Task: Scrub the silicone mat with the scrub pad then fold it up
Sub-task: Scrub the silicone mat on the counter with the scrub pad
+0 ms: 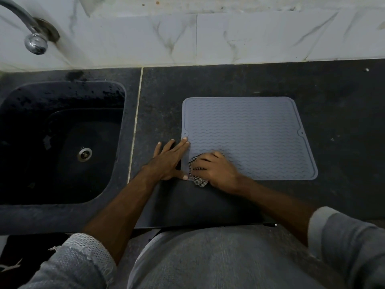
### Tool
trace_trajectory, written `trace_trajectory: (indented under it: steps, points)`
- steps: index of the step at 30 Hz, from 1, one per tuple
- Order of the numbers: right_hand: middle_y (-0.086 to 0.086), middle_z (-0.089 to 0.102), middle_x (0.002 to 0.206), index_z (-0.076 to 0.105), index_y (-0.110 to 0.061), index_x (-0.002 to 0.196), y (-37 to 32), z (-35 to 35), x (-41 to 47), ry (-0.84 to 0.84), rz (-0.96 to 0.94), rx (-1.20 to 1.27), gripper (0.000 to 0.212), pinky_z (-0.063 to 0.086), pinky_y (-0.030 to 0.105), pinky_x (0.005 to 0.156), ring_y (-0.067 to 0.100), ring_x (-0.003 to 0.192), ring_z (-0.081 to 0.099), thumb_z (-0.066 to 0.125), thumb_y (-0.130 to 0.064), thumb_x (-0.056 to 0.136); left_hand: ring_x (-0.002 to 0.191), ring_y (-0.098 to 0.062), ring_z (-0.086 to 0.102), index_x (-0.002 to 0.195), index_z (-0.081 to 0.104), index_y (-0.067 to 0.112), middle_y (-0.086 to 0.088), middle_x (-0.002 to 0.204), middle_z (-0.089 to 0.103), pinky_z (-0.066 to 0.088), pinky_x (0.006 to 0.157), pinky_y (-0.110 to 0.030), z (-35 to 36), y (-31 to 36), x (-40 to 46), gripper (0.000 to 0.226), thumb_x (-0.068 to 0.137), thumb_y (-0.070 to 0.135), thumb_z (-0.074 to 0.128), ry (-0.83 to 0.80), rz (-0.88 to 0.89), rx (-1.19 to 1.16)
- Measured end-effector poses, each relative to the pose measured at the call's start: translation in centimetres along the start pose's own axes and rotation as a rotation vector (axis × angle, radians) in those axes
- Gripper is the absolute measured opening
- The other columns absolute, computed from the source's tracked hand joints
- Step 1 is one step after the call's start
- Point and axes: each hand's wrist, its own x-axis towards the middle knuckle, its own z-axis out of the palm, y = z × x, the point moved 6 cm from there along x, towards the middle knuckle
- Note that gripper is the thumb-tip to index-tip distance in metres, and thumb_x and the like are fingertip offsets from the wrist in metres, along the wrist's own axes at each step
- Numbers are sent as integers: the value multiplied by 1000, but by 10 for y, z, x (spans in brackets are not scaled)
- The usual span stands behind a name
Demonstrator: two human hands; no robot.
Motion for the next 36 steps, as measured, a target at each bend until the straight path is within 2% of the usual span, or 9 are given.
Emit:
trace_trajectory:
  steps: [6,14,18,21,25,28,31,33,36]
  points:
    - [-3,66,112,70,-23,104,28,-6,-34,-12,-19,-87,52,27,33,84,24,106,60,82,-8,56,145,-24,-15,150,-15,29,6,158,-17,-19,109,-50,0,-1,-1,117,74,56,70,-3,5,-37]
    - [-1,63,119,67,-24,110,2,0,-2,8,-21,-59,38,43,41,85,25,114,54,72,-14,74,145,-22,-16,149,-15,30,9,158,-18,-18,109,-50,3,-3,0,118,73,59,70,-4,3,-25]
    - [-2,65,116,68,-22,108,29,-4,-41,49,-27,-93,41,36,36,82,24,109,59,64,-9,70,145,-23,-15,149,-15,31,7,158,-17,-16,109,-53,2,-5,1,117,73,57,70,-3,-3,-33]
    - [-2,66,114,69,-22,107,38,-1,-52,51,-18,-109,48,29,35,78,24,106,60,69,-6,62,145,-25,-13,149,-16,30,7,158,-17,-15,109,-52,3,-4,1,118,73,58,70,-9,-10,-16]
    - [-3,66,112,69,-23,106,35,-1,-52,91,27,-60,52,37,35,83,25,105,59,75,-5,57,146,-25,-9,151,-8,30,8,159,-13,-10,112,-51,-1,-1,5,114,73,60,69,9,-16,-23]
    - [-3,67,112,70,-22,104,38,-3,-53,86,75,16,54,34,36,82,25,104,60,73,0,56,146,-23,-7,151,-2,34,8,160,-9,-6,113,-51,-8,11,9,112,70,61,70,99,24,-48]
    - [0,68,111,70,-19,104,47,-11,-48,82,126,112,47,39,40,78,27,102,60,77,-4,60,146,-21,-8,150,-5,35,8,159,-11,0,116,-50,-13,34,16,116,67,61,72,159,110,-37]
    - [1,67,112,70,-18,104,57,-20,-42,116,179,112,40,36,38,80,27,101,60,78,-14,66,146,-22,-9,151,-6,30,3,160,-10,4,118,-49,-11,48,23,121,66,60,74,130,136,-2]
    - [1,63,121,66,-18,113,69,-23,-25,86,245,81,39,32,39,87,29,110,53,69,-13,74,146,-25,-9,151,-10,24,-1,160,-11,2,119,-45,-2,52,29,127,65,57,77,68,111,34]
